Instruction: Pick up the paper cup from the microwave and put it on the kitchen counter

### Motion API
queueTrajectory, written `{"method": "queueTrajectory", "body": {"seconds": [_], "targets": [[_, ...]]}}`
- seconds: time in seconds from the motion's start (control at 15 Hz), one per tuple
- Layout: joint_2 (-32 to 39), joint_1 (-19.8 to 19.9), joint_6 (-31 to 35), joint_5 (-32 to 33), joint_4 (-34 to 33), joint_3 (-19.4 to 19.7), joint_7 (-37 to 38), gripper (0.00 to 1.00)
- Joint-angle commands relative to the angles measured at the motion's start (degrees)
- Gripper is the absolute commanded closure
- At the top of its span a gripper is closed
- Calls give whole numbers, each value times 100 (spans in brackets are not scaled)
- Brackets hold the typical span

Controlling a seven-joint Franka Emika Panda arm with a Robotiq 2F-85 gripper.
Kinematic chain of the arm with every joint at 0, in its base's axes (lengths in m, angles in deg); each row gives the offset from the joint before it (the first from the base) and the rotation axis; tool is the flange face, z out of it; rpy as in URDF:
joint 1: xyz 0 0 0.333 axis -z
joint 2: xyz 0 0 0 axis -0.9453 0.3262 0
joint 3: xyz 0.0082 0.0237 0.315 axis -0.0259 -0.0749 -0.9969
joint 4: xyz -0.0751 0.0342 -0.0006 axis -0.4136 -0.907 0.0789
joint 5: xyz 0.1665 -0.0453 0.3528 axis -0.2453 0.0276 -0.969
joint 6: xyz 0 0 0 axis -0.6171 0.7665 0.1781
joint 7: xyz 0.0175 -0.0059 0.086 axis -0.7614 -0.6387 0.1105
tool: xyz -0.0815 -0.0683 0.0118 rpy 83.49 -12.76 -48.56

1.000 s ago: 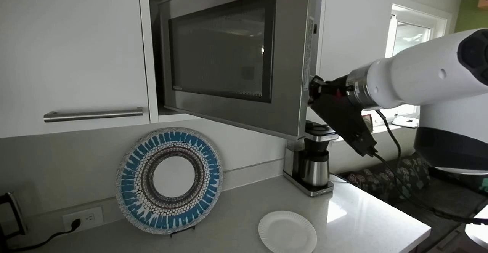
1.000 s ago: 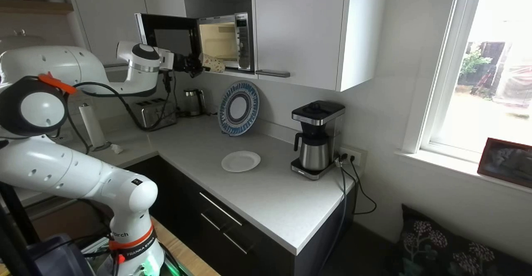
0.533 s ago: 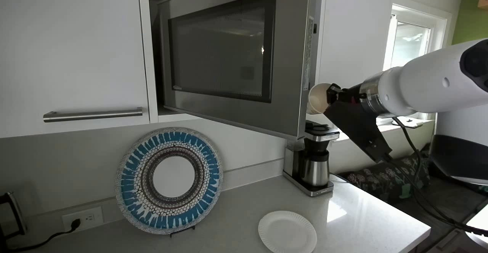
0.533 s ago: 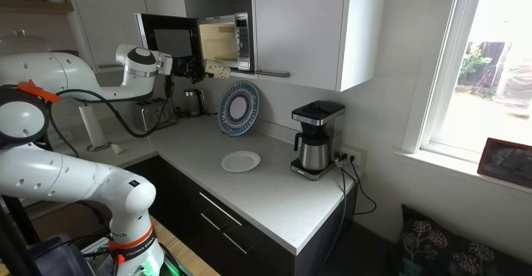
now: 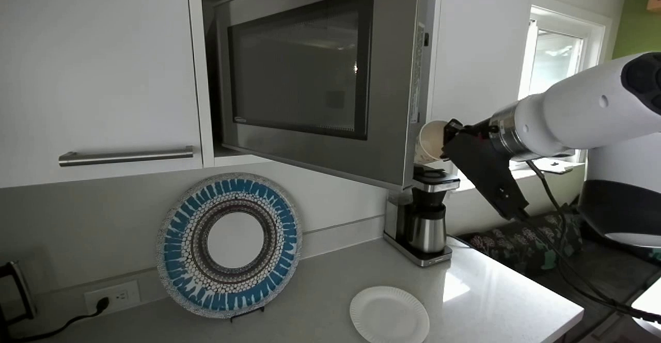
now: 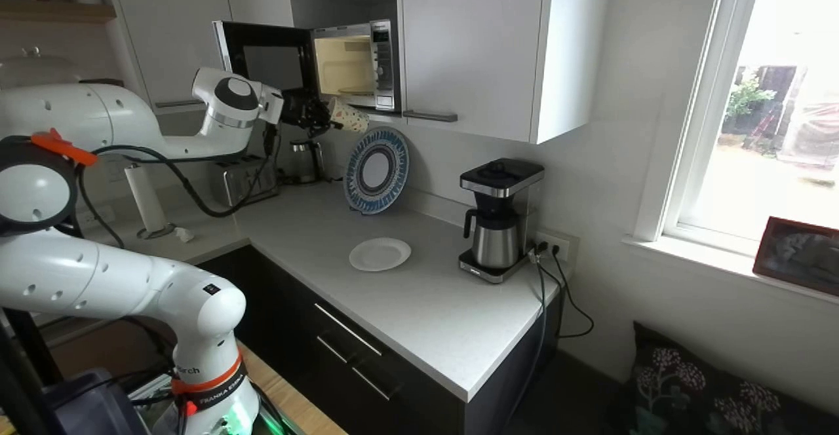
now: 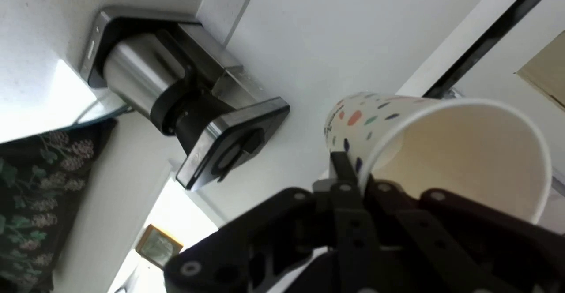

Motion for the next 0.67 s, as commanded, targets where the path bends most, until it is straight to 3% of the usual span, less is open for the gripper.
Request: {"method": "queueTrajectory", "body": {"seconds": [0.0,0.2,0.33,0.6], "targets": [[-213,19,883,-906,599,540,-270,100],[-205,109,1424,-2027,1110,966,-910,100],[-185,111,1433,-2974,1414,1169,-1542,100],[-230,86,842,-4793,1792,1450,-2776,100]]}}
